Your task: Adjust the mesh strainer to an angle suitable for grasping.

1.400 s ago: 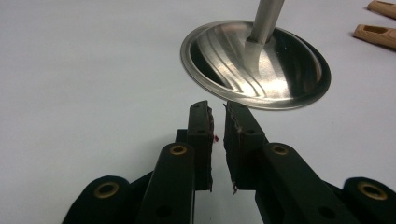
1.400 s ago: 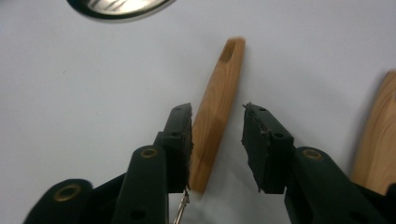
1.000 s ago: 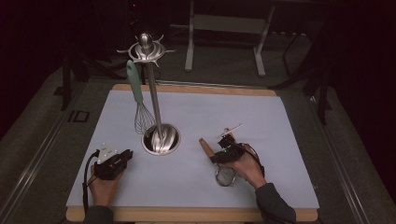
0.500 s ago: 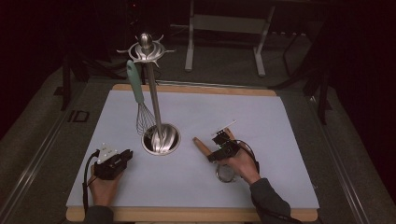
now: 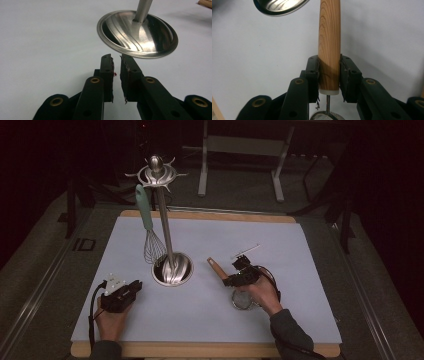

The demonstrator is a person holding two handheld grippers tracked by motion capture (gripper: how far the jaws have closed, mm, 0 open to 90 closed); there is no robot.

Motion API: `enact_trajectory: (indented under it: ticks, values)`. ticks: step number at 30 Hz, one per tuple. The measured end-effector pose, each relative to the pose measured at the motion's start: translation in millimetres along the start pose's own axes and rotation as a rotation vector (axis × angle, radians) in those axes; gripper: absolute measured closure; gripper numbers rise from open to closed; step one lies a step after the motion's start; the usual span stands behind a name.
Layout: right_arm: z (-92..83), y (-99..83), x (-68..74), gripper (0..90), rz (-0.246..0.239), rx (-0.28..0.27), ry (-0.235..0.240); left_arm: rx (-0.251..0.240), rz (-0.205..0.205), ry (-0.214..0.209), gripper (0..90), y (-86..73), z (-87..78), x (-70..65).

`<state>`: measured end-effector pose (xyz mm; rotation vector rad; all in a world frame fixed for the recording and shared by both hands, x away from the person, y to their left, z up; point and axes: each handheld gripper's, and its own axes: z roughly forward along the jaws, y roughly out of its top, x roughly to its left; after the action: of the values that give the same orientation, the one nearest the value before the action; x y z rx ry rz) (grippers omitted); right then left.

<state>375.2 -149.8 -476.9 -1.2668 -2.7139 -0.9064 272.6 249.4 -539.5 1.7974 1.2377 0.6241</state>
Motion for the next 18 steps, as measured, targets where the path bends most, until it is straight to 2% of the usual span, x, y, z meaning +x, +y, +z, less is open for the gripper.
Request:
enact_trajectory:
  ticks: [4, 9, 18]
  values:
    - [-1.4, 0.6, -1.9, 70.8, -0.021, -0.023, -0.001, 0.001, -0.002, -0.001, 80.6, 0.1, 0.0, 0.2]
    - [-4.1, 2.2, -1.5, 70.8, -0.041, -0.062, 0.023, 0.000, -0.002, 0.001, 80.6, 0.0, 0.2, 0.1]
    - [-10.4, 5.2, 2.4, 70.8, -0.104, -0.130, 0.055, 0.001, -0.002, 0.000, 80.6, 0.0, 0.1, 0.3]
